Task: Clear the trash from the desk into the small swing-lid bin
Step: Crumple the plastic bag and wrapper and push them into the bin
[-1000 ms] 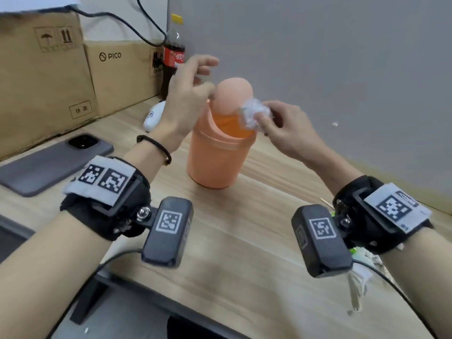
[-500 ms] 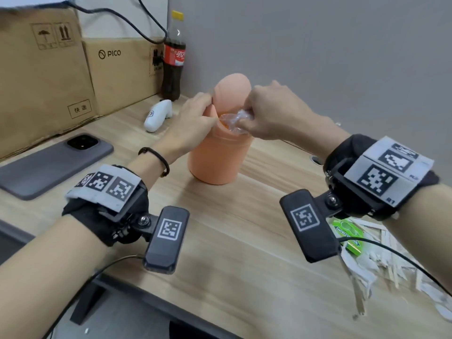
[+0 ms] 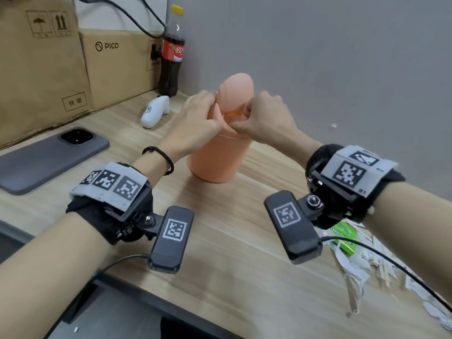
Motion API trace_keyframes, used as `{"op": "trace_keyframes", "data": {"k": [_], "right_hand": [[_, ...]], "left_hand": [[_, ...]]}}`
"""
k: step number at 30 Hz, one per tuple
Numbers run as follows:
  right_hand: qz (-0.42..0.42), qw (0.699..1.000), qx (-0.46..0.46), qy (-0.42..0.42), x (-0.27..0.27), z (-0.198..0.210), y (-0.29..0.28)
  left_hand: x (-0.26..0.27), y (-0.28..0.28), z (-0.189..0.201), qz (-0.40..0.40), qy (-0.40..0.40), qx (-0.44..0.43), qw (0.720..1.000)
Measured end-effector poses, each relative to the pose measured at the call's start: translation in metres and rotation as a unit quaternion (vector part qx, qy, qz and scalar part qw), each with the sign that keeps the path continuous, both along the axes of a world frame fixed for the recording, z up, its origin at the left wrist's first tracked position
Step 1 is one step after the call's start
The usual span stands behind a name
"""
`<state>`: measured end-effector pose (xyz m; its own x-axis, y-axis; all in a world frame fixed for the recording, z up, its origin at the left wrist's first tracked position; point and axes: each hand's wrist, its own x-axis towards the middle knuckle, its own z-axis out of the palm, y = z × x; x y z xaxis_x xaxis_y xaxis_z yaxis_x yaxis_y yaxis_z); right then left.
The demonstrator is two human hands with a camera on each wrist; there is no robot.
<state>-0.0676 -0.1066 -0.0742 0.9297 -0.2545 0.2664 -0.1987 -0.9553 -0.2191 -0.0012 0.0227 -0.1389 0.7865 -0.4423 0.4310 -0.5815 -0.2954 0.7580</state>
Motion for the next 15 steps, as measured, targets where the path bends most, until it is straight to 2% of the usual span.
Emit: {"op": "trace_keyframes", "data": {"k": [4,8,11,15], "right_hand": [[0.059,0.996,-0.058,0.022,-0.002,0.007,-0.004],[0.151,0.973,-0.151,0.088,-0.005,0.018,-0.009],[0.196,0.933,-0.245,0.177,-0.009,0.023,-0.006],[0.201,0.903,-0.224,0.308,-0.01,0.038,0.008]], "left_hand": [[-0.001,-0.001,-0.003,0.018,-0.031,0.013,0.999],[0.0,-0.001,-0.004,0.021,-0.03,0.016,0.999],[-0.001,-0.004,-0.005,0.019,-0.039,0.023,0.999],[-0.001,-0.007,-0.005,0.021,-0.028,0.016,0.999]]}}
